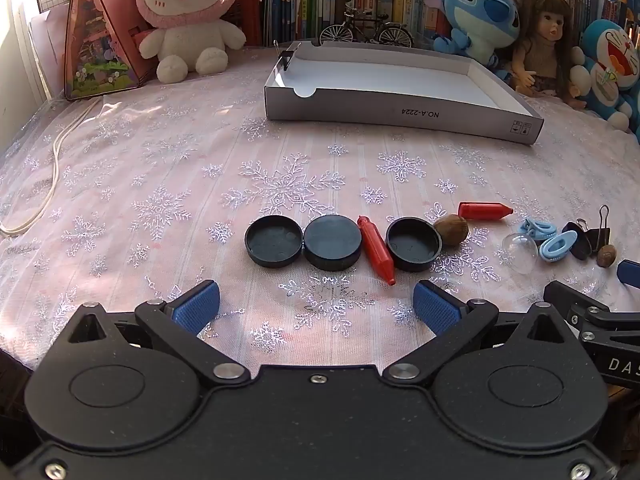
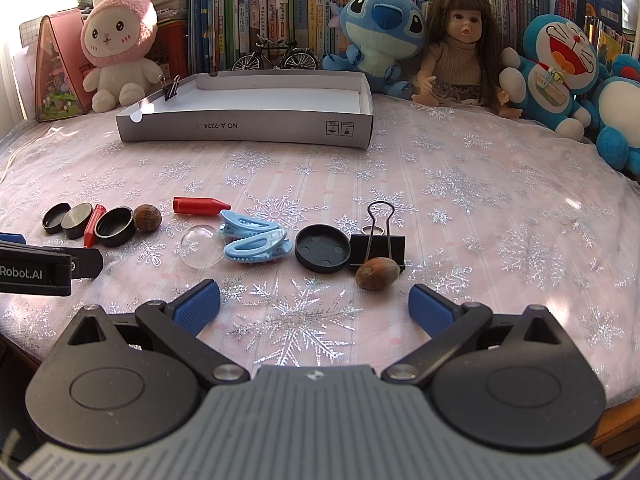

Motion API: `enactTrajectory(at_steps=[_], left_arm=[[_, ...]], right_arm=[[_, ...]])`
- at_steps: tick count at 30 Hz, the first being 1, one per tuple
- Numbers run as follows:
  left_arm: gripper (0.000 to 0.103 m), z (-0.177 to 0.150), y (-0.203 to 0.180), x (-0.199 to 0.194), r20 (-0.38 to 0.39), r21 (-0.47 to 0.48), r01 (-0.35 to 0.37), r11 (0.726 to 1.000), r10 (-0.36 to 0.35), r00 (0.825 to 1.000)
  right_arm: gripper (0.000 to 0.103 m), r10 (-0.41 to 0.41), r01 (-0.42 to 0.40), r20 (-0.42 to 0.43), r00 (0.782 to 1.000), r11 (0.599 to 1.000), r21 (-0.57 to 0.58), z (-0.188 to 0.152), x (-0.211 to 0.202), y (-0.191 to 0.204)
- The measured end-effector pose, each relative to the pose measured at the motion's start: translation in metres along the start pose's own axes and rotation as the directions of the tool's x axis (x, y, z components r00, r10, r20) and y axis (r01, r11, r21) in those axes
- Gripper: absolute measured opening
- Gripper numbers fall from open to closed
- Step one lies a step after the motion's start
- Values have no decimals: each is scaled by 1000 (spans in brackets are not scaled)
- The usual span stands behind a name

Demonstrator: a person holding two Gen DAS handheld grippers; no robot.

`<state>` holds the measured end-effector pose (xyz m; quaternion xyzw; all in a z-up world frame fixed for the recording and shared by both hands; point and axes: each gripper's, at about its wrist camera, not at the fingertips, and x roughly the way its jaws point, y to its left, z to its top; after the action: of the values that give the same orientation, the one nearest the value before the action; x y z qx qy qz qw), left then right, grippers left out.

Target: Organize rigid objects

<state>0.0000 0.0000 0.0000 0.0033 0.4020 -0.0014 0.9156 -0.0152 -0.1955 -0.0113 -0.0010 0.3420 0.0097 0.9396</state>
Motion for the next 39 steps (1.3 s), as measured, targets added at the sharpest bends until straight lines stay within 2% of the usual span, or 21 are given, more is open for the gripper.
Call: enactTrajectory(at_steps=[39], left_arm=[[102,0,3,-2,-7,12,19,1000,-19,1000]], right_arm=[[103,4,-4,1,1000,1000,3,1,-1,-1]])
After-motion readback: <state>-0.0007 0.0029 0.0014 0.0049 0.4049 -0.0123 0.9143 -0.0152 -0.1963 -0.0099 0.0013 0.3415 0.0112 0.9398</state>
